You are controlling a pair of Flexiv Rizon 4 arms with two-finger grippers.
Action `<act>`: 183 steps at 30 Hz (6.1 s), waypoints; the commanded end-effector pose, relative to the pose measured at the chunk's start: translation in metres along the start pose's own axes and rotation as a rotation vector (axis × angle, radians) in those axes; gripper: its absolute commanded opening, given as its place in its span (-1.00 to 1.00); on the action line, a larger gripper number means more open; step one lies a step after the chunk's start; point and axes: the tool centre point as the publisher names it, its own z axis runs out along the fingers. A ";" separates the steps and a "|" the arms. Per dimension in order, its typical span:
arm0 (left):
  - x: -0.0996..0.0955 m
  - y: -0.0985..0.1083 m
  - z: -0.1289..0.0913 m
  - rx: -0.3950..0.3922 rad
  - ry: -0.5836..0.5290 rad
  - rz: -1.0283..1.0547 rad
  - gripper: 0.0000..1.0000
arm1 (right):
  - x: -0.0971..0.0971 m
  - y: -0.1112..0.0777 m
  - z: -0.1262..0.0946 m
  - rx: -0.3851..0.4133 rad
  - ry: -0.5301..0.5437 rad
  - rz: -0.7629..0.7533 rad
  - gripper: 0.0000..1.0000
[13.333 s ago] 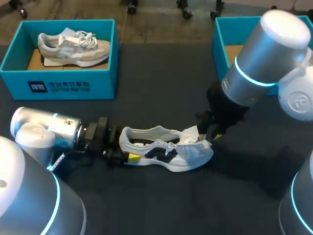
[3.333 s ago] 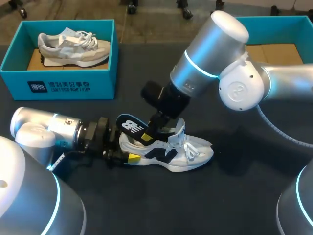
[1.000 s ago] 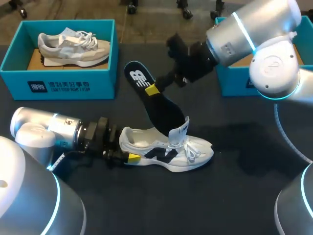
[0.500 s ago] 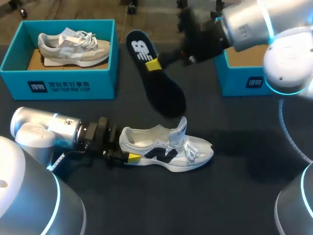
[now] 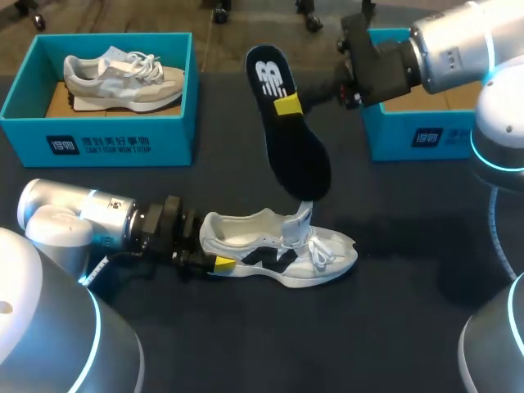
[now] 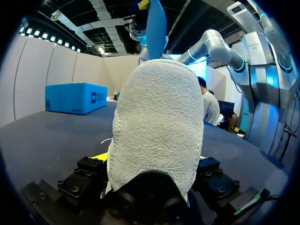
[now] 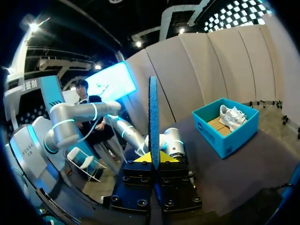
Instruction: Take the shoe out of the shoebox, open the shoe tongue, remove and reinsert the insole, then place the shoe into the shoebox
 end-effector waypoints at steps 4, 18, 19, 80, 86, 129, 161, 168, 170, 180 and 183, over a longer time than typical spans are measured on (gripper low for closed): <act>-0.003 0.009 0.003 0.002 -0.001 0.000 -1.00 | 0.069 -0.001 -0.041 -0.029 0.022 -0.007 -1.00; -0.003 0.009 0.003 0.002 -0.001 0.000 -1.00 | 0.071 0.000 -0.045 -0.049 0.018 -0.012 -1.00; -0.003 0.009 0.003 0.002 -0.001 0.000 -1.00 | 0.076 0.002 -0.050 -0.059 0.013 -0.018 -1.00; -0.005 0.008 0.003 -0.005 -0.001 0.006 -1.00 | 0.175 0.012 -0.109 -0.210 0.000 -0.070 -1.00; -0.005 0.006 0.000 -0.026 -0.001 0.014 -1.00 | 0.175 0.012 -0.109 -0.210 0.000 -0.070 -1.00; -0.005 0.006 -0.061 -0.363 0.011 0.189 1.00 | 0.175 0.012 -0.109 -0.210 0.000 -0.070 -1.00; 0.004 -0.016 -0.084 -0.969 -0.071 0.283 1.00 | 0.175 0.012 -0.109 -0.210 0.000 -0.070 -1.00; 0.013 -0.031 -0.074 -1.136 -0.059 0.295 1.00 | 0.175 0.012 -0.109 -0.210 0.000 -0.070 -1.00; 0.016 -0.034 -0.072 -1.178 -0.058 0.283 1.00 | 0.175 0.012 -0.109 -0.210 0.000 -0.070 -1.00; 0.018 -0.036 -0.063 -1.300 -0.127 0.219 1.00 | 0.175 0.012 -0.109 -0.210 0.000 -0.070 -1.00; 0.015 -0.036 -0.062 -1.314 -0.141 0.203 1.00 | 0.175 0.012 -0.109 -0.210 0.000 -0.070 -1.00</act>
